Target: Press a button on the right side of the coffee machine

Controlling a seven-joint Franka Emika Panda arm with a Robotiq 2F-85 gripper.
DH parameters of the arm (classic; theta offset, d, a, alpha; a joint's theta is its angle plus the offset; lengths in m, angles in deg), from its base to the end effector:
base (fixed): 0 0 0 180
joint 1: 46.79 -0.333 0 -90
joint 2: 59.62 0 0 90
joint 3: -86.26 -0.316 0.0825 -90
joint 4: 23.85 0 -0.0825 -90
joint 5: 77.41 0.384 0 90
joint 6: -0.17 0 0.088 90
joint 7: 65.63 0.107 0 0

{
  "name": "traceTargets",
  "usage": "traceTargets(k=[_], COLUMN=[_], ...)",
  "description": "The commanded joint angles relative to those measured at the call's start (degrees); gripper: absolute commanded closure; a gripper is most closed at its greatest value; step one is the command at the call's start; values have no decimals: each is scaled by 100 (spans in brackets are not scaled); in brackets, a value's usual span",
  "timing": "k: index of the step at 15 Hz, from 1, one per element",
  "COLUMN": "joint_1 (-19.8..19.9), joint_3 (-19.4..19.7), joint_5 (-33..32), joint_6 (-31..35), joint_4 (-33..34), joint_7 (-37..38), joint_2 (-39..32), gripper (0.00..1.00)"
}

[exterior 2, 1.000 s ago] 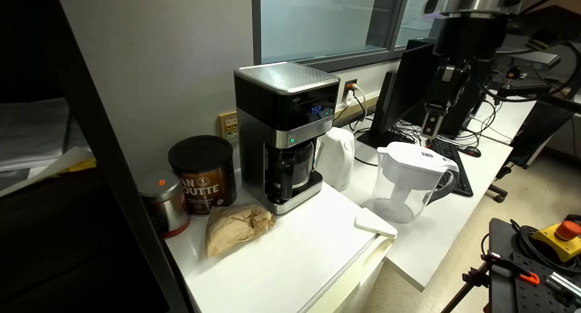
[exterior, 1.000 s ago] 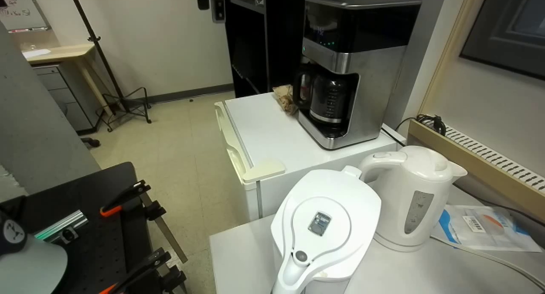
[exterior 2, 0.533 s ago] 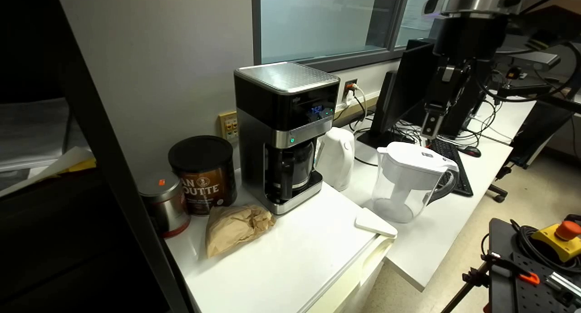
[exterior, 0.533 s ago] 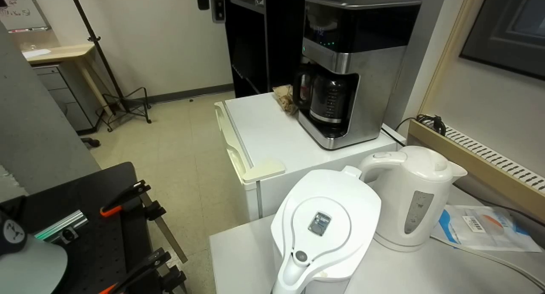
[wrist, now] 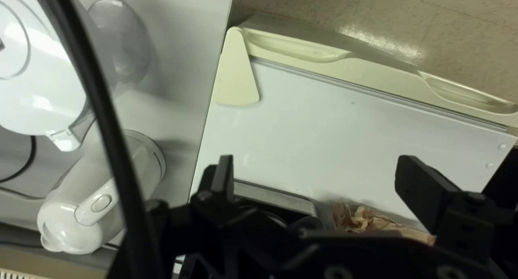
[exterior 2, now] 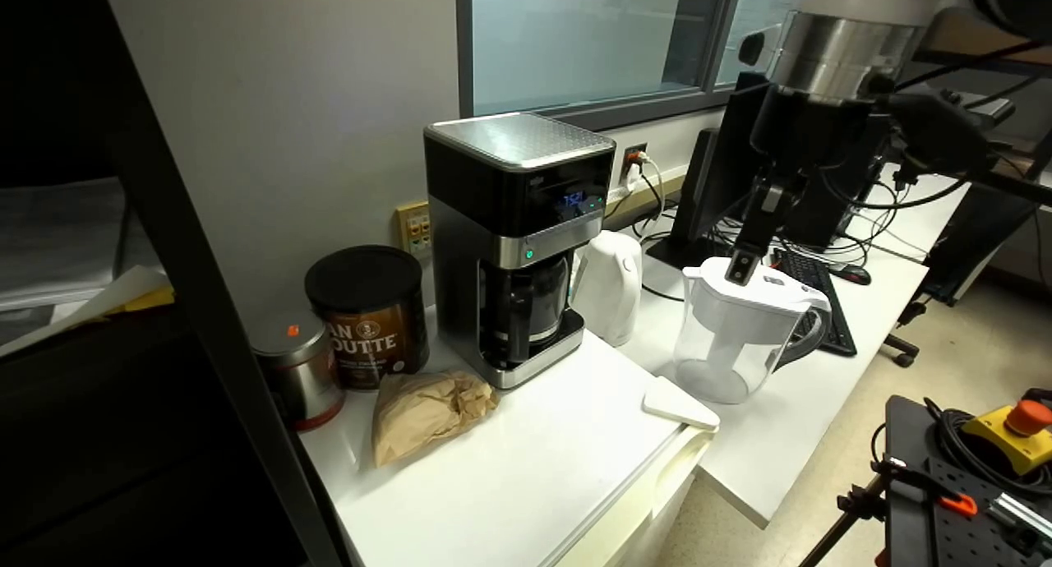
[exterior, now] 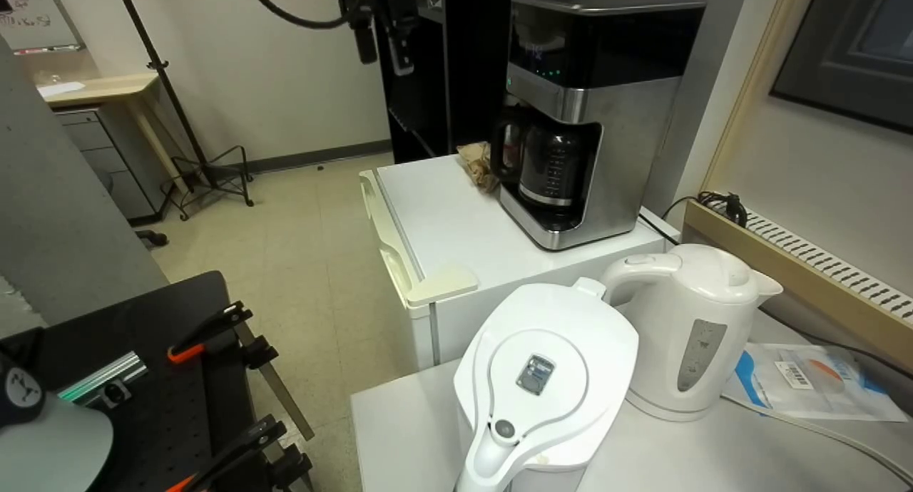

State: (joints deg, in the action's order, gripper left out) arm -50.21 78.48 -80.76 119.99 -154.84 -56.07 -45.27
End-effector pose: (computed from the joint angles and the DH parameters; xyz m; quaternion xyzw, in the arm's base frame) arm 0.4670 0.0918 0.4582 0.9984 0.0265 0.0335 0.0371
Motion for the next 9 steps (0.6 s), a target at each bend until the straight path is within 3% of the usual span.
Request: traceTargets(k=[1, 4, 9], joint_1=[-45, 19, 295], joint_3=[-204, -359, -566], joint_5=[-733, -1415, -2825], joint_6=[936, 1624, 2503], joint_4=[-455, -722, -869], joint_7=[228, 571, 1581], joint_2=[28, 28, -83], gripper=[24, 40, 80])
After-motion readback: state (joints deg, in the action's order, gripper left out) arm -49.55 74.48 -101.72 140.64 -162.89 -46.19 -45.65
